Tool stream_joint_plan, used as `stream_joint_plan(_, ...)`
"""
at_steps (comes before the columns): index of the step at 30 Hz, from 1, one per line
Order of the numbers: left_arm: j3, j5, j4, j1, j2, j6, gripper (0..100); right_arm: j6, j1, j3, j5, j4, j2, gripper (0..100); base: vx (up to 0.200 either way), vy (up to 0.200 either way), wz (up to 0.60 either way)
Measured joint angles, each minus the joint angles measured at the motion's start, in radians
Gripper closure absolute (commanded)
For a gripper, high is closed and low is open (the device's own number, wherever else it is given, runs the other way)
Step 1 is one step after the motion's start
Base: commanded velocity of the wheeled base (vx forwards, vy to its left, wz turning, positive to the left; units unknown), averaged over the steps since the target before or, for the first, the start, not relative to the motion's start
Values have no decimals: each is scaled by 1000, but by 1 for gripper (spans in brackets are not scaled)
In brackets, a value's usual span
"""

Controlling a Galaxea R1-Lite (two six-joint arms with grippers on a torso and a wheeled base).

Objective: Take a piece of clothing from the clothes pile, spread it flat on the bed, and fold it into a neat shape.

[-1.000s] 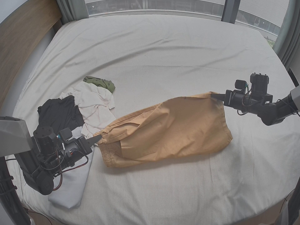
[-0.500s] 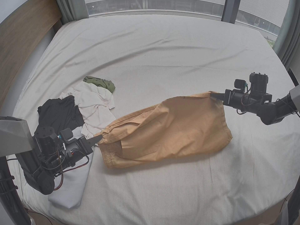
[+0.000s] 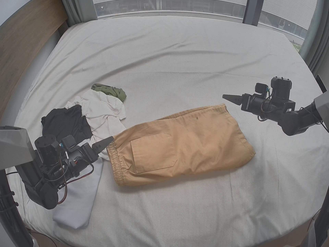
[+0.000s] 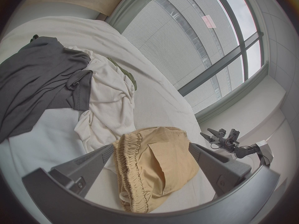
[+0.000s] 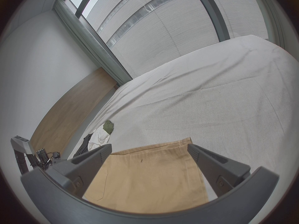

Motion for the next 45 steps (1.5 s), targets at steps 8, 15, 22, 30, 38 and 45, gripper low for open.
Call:
stream_joint_plan(8, 16, -5, 0, -14, -17, 0, 0, 4, -6, 128, 5, -1, -71, 0, 0, 0, 0)
stream_joint_plan(15, 52, -19, -2, -48, -57, 1, 0, 33, -24, 312, 13, -39, -179, 0, 0, 0, 0)
stream_joint_plan(22, 80, -25, -2, -90, -103, 4, 0, 100, -39, 536, 31, -311, -247, 0, 0, 0, 0)
stream_joint_plan(30, 108, -43, -1, -121, -178, 8, 0, 215, -44, 733, 56, -715, -242, 0, 0, 0, 0)
stream_joint_plan(38, 134, -48, 0, -132, -222, 82, 0, 241, -43, 826, 64, -738, -192, 0, 0, 0, 0)
stream_joint_plan(45, 143, -43, -1, -125, -210, 211, 0, 228, -30, 851, 64, -696, -178, 0, 0, 0, 0)
